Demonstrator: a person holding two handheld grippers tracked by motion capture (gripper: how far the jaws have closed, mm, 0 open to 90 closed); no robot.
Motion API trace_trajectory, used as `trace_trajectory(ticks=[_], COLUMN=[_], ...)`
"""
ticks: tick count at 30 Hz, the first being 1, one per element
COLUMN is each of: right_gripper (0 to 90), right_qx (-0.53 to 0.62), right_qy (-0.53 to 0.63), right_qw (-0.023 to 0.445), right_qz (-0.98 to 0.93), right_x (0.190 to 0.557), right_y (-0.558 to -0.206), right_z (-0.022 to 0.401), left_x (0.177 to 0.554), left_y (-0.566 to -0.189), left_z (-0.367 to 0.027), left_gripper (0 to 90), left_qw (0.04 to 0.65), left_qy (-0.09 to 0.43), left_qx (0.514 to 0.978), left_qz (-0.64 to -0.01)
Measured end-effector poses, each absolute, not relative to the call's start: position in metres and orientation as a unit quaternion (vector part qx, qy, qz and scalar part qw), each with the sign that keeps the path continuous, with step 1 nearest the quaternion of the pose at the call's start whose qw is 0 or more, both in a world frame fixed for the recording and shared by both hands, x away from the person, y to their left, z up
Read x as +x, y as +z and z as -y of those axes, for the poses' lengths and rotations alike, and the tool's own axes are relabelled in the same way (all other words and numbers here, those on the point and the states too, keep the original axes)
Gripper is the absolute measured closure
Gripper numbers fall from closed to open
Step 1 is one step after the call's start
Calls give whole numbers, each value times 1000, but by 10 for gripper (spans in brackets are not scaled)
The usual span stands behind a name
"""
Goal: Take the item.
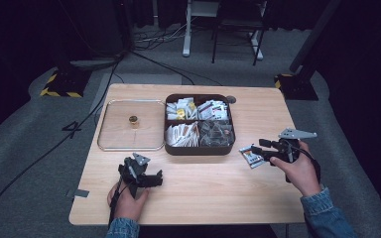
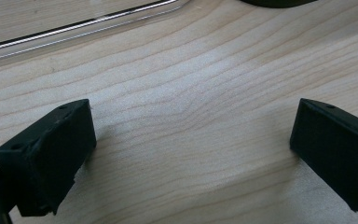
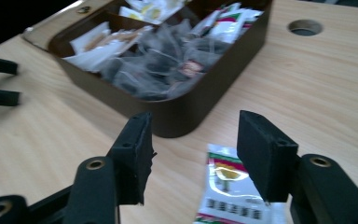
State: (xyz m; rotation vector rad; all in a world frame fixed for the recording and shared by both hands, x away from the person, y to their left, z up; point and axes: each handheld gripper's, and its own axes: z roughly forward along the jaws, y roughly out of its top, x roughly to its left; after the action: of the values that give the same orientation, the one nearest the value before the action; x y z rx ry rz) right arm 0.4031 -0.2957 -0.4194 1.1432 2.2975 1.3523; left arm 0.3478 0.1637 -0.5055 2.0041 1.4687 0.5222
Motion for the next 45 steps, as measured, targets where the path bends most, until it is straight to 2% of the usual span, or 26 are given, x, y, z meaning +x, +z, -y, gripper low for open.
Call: trace_trajectory(ticks=[2, 10, 15, 21, 29, 45], right_gripper=[466, 447, 445, 404, 405, 374], right_qx=[384, 341, 318, 289, 283, 264], right_qy=[467, 465, 461, 453, 439, 408], right_qw=[105, 98, 80, 79, 58, 77], right_qz=[-790, -811, -825, -840, -851, -870], right_x=[398, 380, 370, 358, 356, 354], right_y=[-415, -405, -407, -414, -445, -492], right_z=[290, 269, 257, 242, 231, 216], left_x=[348, 348, 348, 348, 348, 348], left_y=[-505, -505, -505, -505, -505, -505], left_z=[-164, -164, -164, -164, -164, -164], left_gripper=[5, 5, 5, 5, 5, 5], left_qw=[297, 297, 297, 296, 297, 296], left_qy=[196, 196, 196, 197, 197, 197], left_qx=[754, 754, 754, 754, 754, 754], left_qz=[-552, -552, -552, -552, -552, -552])
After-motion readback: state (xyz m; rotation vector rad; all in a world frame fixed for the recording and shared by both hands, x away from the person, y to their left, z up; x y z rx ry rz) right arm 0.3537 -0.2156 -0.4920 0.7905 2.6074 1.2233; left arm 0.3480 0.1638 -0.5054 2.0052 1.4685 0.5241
